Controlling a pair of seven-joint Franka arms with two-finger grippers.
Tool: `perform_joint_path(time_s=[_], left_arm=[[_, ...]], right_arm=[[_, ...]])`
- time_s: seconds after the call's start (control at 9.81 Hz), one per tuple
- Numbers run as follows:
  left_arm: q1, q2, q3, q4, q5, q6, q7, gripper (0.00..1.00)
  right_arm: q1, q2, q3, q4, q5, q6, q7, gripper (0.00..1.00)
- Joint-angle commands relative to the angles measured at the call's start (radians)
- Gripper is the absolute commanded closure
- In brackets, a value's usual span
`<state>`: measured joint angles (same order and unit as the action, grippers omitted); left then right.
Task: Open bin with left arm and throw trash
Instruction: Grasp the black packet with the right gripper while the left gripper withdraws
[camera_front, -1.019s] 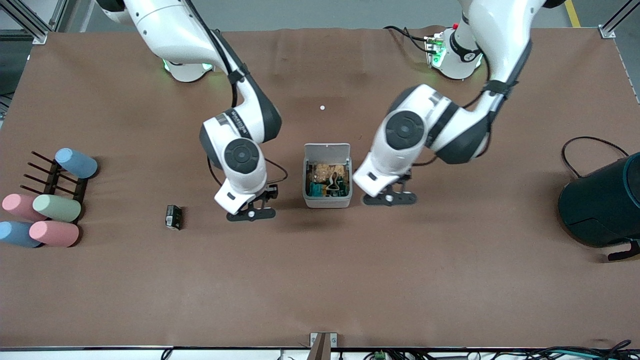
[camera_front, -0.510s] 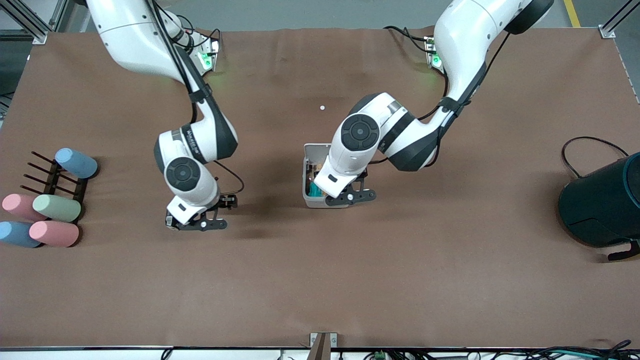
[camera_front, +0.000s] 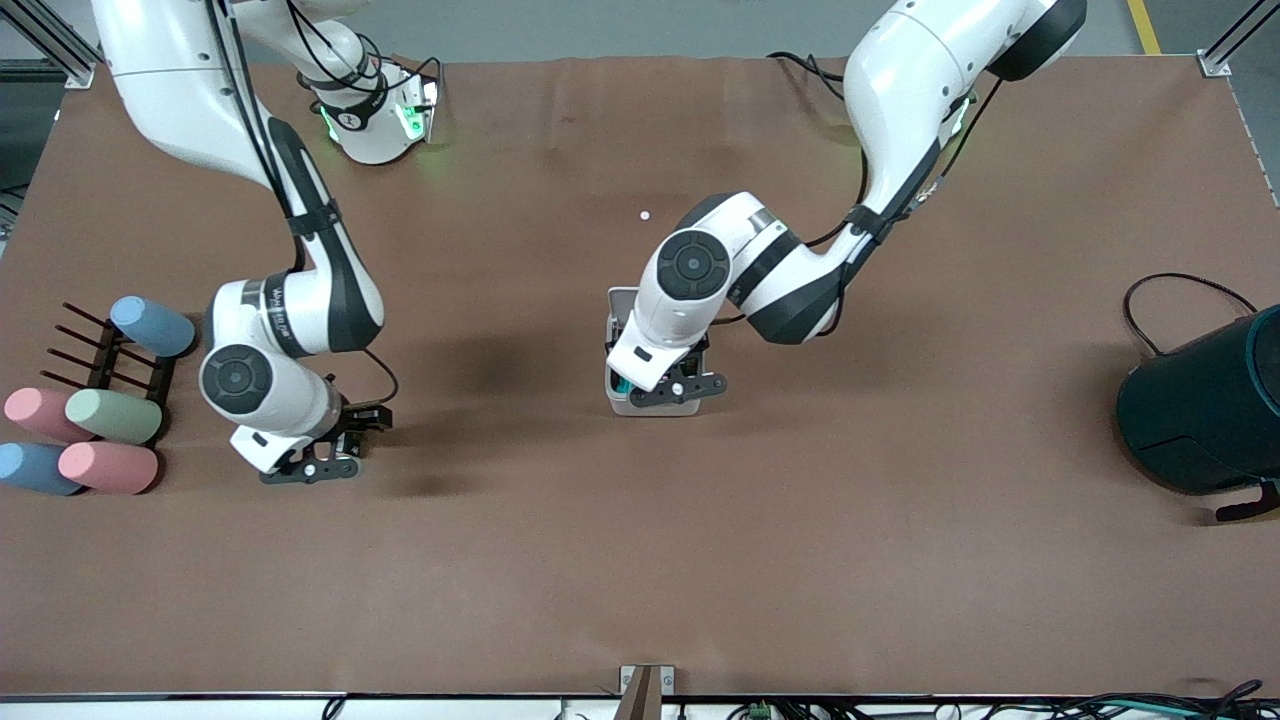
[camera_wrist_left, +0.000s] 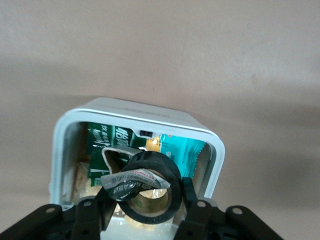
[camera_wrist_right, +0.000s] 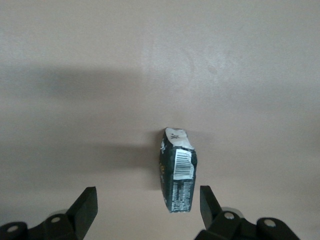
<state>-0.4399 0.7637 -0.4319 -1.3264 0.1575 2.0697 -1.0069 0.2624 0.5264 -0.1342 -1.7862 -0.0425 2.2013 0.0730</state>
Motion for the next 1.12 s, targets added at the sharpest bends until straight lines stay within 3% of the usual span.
perform_joint_path(time_s=[0.0,0.1,0.31,0.51,0.82,1.02], left_arm=[[-0.002,0.003,0.004,0.016,0.002,0.003,0.001,0.0],[0.006,-0.006,0.004,0.016,0.001,-0.003,0.001,0.0],[0.015,-0.049,0.005,0.019,0.001,-0.041,0.001,0.0],[0.137,-0.168,-0.004,0.015,-0.01,-0.156,0.028,0.0],[0.322,-0.285,-0.008,0.013,-0.013,-0.441,0.26,0.0],[0.458,-0.351,-0.007,0.013,-0.024,-0.512,0.501,0.0]], right_arm=[[-0.032,-0.034,0.021,-0.076,-0.007,0.067,-0.033,0.09],[-0.037,-0.031,0.021,-0.126,-0.007,0.168,-0.059,0.09],[-0.051,-0.025,0.019,-0.159,-0.007,0.236,-0.114,0.09],[-0.069,-0.01,0.022,-0.16,-0.007,0.261,-0.133,0.1],[-0.061,0.021,0.024,-0.162,-0.007,0.3,-0.133,0.37],[-0.061,0.043,0.03,-0.179,-0.007,0.362,-0.133,0.5]])
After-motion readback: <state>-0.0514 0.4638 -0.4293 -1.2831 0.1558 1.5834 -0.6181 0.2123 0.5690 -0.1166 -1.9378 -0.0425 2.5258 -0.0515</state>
